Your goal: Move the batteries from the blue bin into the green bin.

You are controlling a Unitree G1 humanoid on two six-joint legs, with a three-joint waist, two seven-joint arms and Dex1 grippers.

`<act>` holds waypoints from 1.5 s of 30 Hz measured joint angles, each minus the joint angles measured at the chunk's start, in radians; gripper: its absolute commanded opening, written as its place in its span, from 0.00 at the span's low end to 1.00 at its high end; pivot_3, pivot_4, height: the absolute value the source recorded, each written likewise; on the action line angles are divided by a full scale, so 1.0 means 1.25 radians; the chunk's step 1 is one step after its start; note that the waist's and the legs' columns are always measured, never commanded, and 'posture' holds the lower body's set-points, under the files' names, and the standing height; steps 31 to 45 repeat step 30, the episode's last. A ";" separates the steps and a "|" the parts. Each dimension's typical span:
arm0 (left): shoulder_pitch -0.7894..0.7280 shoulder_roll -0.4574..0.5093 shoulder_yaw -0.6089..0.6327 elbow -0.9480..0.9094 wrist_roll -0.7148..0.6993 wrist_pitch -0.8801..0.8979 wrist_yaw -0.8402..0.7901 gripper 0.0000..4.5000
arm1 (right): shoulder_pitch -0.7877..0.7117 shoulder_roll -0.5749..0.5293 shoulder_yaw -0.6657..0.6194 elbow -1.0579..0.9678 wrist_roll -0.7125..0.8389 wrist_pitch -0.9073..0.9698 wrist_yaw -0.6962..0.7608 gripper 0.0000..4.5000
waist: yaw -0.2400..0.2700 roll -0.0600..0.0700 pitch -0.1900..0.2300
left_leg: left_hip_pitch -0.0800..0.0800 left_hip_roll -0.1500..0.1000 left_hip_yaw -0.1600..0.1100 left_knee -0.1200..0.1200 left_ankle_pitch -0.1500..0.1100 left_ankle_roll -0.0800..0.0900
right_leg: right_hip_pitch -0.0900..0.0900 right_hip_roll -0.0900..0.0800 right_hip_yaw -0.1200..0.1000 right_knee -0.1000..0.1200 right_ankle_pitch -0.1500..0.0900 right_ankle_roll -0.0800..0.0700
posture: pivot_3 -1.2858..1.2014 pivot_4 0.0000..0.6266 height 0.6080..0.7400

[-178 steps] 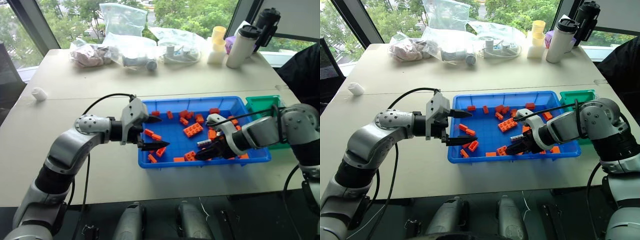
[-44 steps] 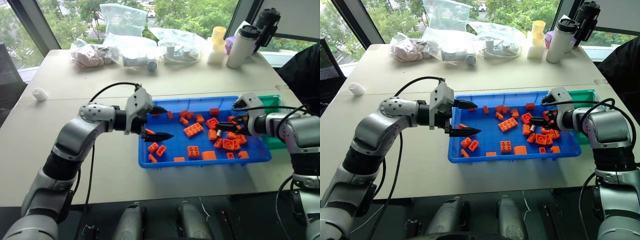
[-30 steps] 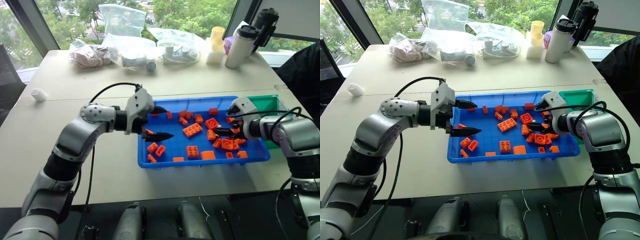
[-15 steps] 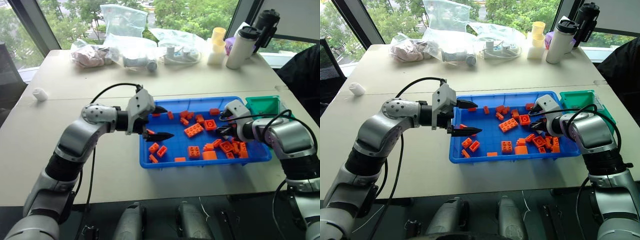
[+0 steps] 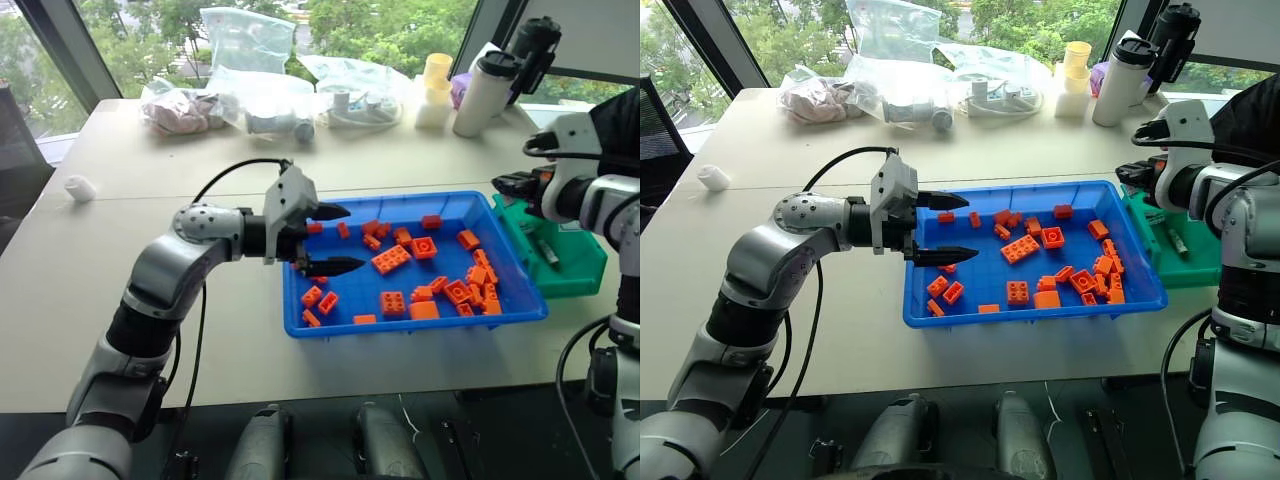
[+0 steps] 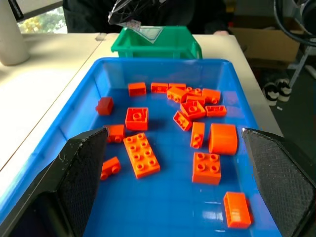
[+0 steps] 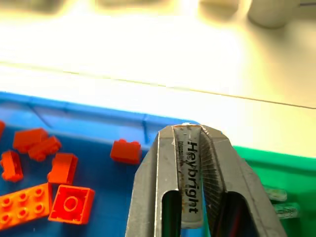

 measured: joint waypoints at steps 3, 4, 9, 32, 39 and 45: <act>-0.009 -0.024 -0.007 0.019 0.001 -0.007 -0.002 1.00 | 0.088 -0.063 -0.010 0.005 -0.038 -0.037 -0.027 0.01 | 0.007 0.000 0.000 | 0.000 0.000 0.000 0.000 0.000 0.000 | 0.000 0.000 0.000 0.000 0.000 0.000 | 0.52 0.24 1.00; -0.009 -0.023 -0.011 0.027 0.006 -0.009 -0.005 1.00 | 0.116 -0.075 -0.011 0.020 -0.051 -0.047 -0.033 0.01 | 0.005 0.000 0.000 | 0.000 0.000 0.001 0.000 0.000 0.000 | 0.000 0.000 0.000 0.000 0.000 0.000 | 0.52 0.24 1.00; -0.009 -0.040 -0.019 0.042 0.008 -0.019 -0.015 1.00 | 0.156 -0.075 -0.012 0.082 -0.064 -0.089 -0.041 0.24 | -0.009 0.002 0.000 | 0.002 0.001 0.002 -0.001 0.000 0.000 | 0.000 0.002 0.001 0.000 0.000 0.000 | 0.52 0.24 1.00; 0.135 0.142 0.111 -0.082 -0.087 0.100 -0.010 1.00 | 0.365 -0.045 -0.157 -0.102 0.117 -0.368 0.222 0.99 | 0.005 0.001 0.000 | 0.001 0.001 -0.001 0.000 0.000 0.000 | 0.002 0.001 0.000 0.000 0.000 0.000 | 0.52 0.24 1.00; 0.135 0.142 0.111 -0.082 -0.087 0.100 -0.010 1.00 | 0.365 -0.045 -0.157 -0.102 0.117 -0.368 0.222 0.99 | 0.005 0.001 0.000 | 0.001 0.001 -0.001 0.000 0.000 0.000 | 0.002 0.001 0.000 0.000 0.000 0.000 | 0.52 0.24 1.00; 0.135 0.142 0.111 -0.082 -0.087 0.100 -0.010 1.00 | 0.365 -0.045 -0.157 -0.102 0.117 -0.368 0.222 0.99 | 0.005 0.001 0.000 | 0.001 0.001 -0.001 0.000 0.000 0.000 | 0.002 0.001 0.000 0.000 0.000 0.000 | 0.52 0.24 1.00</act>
